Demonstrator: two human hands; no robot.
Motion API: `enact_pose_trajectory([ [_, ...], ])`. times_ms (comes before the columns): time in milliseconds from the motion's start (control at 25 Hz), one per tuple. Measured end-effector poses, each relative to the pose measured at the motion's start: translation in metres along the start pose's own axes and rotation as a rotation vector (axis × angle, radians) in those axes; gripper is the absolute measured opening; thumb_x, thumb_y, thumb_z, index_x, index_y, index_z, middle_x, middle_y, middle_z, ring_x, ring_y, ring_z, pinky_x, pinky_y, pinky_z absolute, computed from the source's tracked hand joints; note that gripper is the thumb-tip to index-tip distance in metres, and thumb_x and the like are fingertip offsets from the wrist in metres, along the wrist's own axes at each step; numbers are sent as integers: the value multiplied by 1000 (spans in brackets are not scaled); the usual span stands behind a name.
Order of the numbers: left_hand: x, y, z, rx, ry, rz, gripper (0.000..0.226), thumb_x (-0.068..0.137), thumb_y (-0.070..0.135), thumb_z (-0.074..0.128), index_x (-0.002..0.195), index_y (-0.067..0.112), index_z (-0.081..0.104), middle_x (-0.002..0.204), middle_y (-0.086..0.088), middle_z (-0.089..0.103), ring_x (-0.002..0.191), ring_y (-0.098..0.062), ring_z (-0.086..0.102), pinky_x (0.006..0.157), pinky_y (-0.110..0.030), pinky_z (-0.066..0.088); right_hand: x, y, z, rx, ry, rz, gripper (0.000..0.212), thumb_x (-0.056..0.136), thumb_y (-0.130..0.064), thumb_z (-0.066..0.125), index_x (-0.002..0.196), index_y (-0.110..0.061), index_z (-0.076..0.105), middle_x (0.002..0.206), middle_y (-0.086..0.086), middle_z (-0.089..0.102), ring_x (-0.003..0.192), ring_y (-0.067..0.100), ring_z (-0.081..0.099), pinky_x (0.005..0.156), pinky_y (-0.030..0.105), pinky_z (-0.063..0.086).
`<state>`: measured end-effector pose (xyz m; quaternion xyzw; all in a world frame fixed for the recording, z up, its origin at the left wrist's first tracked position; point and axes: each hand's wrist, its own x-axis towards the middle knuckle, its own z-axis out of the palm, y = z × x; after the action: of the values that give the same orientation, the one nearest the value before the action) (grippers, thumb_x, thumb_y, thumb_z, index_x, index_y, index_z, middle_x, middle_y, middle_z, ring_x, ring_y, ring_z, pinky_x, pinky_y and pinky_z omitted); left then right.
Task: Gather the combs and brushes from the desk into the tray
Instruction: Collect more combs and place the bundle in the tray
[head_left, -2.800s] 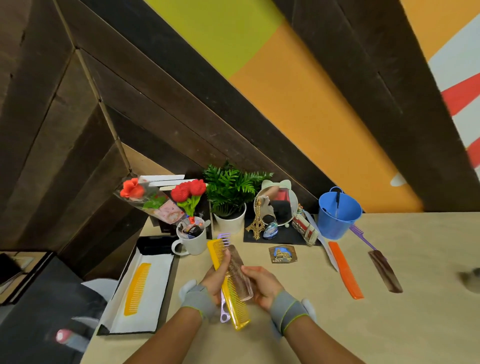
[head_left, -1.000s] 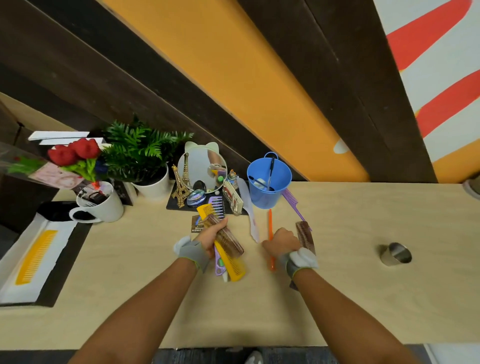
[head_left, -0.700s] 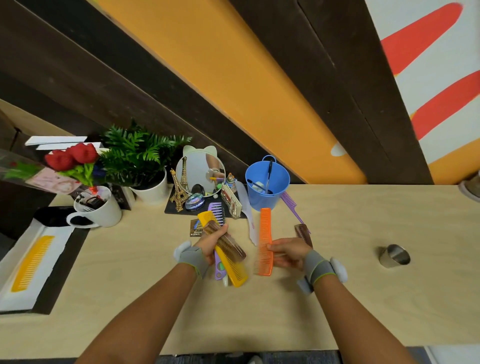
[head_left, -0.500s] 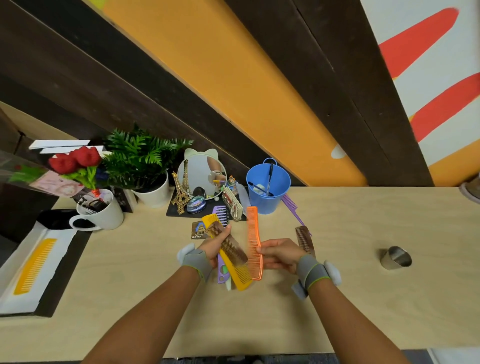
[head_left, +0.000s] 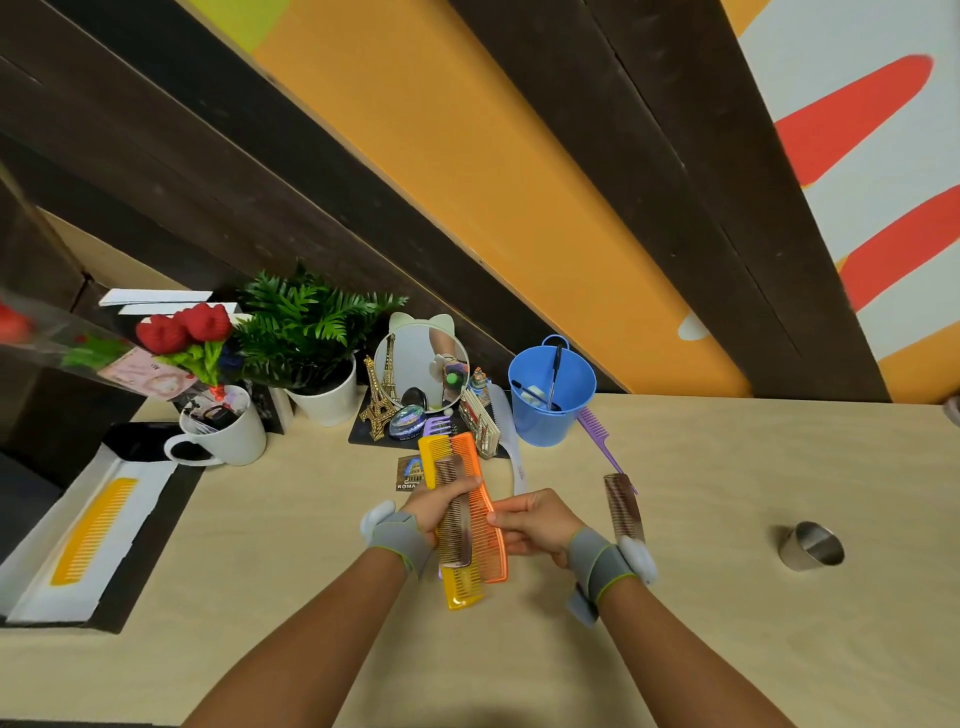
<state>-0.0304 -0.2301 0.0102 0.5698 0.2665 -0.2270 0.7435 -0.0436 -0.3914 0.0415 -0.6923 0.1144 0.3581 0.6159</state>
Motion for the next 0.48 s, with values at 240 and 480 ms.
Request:
enact_pose_trajectory([
  [240,-7,3,-10,13,61,12,18,74,15,72,87,8,63,58,-5,71,56,-23,66,64,-33,53,2,-3,-2,72,97,36,29,89,-34,55,88,-7,67,70,6,68,45,10,65,51,21,56],
  [480,-15,6,-33,-5,55,54,41,67,24,75,103,11,60,82,-10,67,72,-26,64,69,-34,52,31,-6,-16,-174,496,18,31,81,-34,64,64,-14,49,70,8,61,60,24,67,62,31,55],
])
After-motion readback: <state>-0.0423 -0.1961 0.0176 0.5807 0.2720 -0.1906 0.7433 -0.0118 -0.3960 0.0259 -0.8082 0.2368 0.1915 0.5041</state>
